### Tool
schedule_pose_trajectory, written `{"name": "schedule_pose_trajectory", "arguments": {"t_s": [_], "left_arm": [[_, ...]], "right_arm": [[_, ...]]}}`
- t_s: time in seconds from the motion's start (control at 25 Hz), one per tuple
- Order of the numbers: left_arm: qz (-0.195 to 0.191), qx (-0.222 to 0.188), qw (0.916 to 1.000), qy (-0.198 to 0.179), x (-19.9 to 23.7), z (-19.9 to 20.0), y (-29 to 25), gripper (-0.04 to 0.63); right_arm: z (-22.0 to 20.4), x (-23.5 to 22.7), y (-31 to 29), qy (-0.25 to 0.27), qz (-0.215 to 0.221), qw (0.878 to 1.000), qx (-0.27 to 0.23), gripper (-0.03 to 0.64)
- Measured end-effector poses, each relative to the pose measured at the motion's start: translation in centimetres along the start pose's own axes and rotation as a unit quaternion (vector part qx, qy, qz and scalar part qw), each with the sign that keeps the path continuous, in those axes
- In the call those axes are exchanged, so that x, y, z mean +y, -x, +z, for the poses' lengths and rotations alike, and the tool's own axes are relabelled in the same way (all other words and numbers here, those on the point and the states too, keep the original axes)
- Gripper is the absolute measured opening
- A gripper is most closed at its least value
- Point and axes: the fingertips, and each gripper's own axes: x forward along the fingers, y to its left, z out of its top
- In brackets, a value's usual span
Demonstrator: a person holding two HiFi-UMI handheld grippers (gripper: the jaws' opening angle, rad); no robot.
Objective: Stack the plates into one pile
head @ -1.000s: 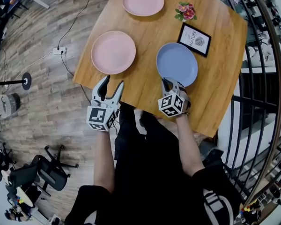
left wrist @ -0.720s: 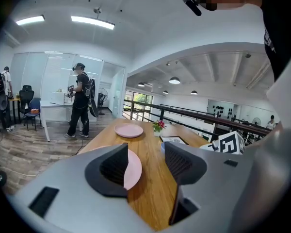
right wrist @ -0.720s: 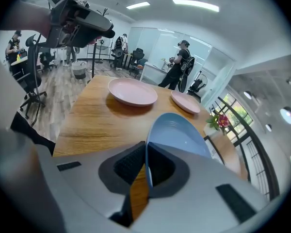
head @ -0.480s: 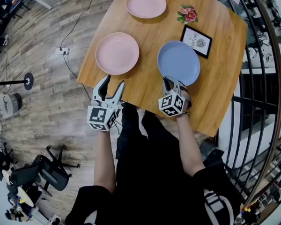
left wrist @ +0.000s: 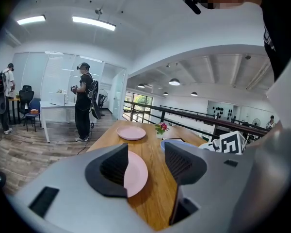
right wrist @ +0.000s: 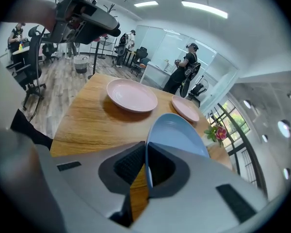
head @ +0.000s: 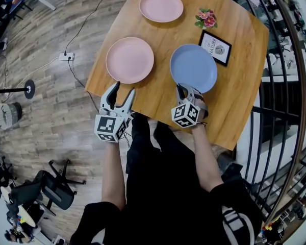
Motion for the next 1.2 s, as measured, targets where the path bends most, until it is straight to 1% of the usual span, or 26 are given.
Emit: {"name": "schedule_pose_trajectory", "arguments": {"t_s": [0.44,0.88,1.2], "left_arm": [[0.007,-0.002,1.0000,0.001,3.3,0.4,0.6,0.249],[0.021,-0.005,0.9998,0.005,7.9,1.1,0.7,0.249],[0.035,0.002,0.9994,0.009,10.7,1.5,1.5,0.249]], "right_arm": [[3.9,1.2,-1.7,0.029,0.008,0.999,-0.012,0.026],[10.3,3.7,-4.3,0.046,0.036,0.997,-0.042,0.027],[13.9,5.8,-6.0,0.056,0.061,0.995,-0.053,0.028]]}}
